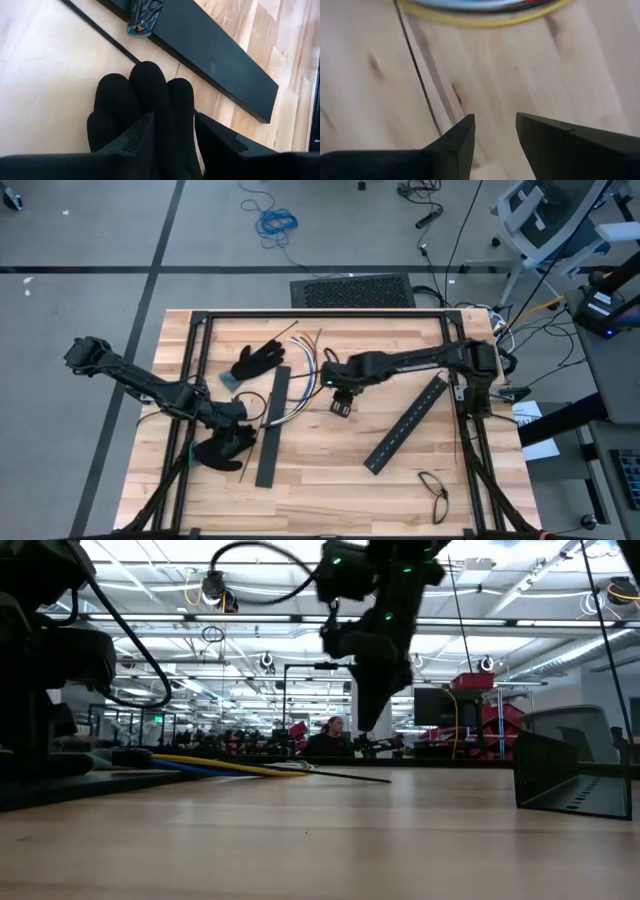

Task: Ziptie cables

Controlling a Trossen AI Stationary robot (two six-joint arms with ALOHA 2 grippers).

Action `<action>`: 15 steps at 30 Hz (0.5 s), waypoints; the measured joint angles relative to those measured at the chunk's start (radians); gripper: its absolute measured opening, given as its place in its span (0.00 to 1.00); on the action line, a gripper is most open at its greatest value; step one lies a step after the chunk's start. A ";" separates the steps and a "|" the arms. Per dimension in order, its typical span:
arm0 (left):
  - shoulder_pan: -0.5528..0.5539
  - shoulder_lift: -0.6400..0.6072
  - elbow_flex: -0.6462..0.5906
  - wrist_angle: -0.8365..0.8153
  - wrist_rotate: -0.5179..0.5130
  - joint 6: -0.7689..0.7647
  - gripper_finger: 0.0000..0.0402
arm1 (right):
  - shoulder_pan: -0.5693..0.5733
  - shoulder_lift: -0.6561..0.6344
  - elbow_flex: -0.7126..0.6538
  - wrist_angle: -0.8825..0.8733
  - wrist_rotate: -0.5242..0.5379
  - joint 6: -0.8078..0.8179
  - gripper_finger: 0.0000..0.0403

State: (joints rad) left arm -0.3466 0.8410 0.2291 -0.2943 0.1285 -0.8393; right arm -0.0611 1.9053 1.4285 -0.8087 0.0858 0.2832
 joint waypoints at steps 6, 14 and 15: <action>0.000 0.000 0.000 0.000 -0.002 -0.046 0.35 | 0.031 0.071 0.090 0.022 -0.059 -0.155 0.35; 0.000 0.000 0.000 0.000 -0.071 -0.043 0.35 | 0.038 0.082 0.028 0.096 -0.087 -0.121 0.35; 0.000 0.000 0.000 0.001 -0.075 -0.042 0.35 | 0.036 0.090 0.027 0.096 -0.095 -0.115 0.35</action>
State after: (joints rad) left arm -0.3465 0.8410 0.2291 -0.2935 0.0532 -0.8810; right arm -0.0248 1.9955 1.4555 -0.7129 -0.0094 0.1682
